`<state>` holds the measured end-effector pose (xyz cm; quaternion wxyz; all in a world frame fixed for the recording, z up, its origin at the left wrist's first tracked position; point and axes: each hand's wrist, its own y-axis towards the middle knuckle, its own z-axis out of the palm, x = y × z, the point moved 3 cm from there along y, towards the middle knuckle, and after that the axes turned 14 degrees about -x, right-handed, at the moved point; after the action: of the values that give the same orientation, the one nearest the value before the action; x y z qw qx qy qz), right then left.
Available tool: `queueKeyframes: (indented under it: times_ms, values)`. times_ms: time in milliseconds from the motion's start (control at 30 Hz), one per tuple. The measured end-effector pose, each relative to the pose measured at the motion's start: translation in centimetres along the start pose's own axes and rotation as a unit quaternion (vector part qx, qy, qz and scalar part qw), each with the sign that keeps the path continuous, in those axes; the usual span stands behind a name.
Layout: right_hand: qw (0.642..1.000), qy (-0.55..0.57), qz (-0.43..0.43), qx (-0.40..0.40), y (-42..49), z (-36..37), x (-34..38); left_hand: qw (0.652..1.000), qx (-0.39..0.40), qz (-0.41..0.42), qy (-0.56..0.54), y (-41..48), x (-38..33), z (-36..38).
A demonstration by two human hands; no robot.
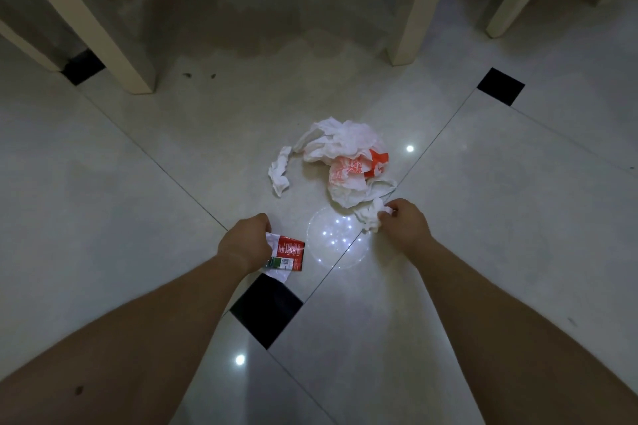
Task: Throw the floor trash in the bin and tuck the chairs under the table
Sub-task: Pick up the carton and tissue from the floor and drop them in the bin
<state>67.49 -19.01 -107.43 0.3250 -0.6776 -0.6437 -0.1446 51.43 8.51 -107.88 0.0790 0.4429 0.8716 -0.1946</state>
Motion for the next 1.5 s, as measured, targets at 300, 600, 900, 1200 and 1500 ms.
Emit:
queueKeyframes:
  times_ms: [300, 600, 900, 1200, 1500]
  values:
    - [0.995, 0.080, -0.017, 0.061, -2.5, 0.6, 2.8, 0.997, -0.025, 0.001, -0.071, 1.0, -2.7, -2.9]
    - [0.990, 0.114, -0.045, 0.063, -4.2, -4.7, 9.9, 0.994, -0.030, 0.003, -0.101, 0.4, -6.0, -12.0]
    - [0.990, 0.117, -0.073, 0.041, -5.8, -10.6, 20.4, 0.991, -0.070, 0.001, -0.110, 1.0, -7.1, -23.7]
    - [0.989, 0.105, -0.101, 0.026, -8.4, -16.1, 28.6, 0.987, -0.111, -0.009, -0.118, -0.4, -6.3, -34.1]
    - [0.988, 0.111, -0.100, 0.046, -14.0, -23.9, 39.7, 0.983, -0.108, -0.026, -0.145, -4.8, -6.9, -48.6]
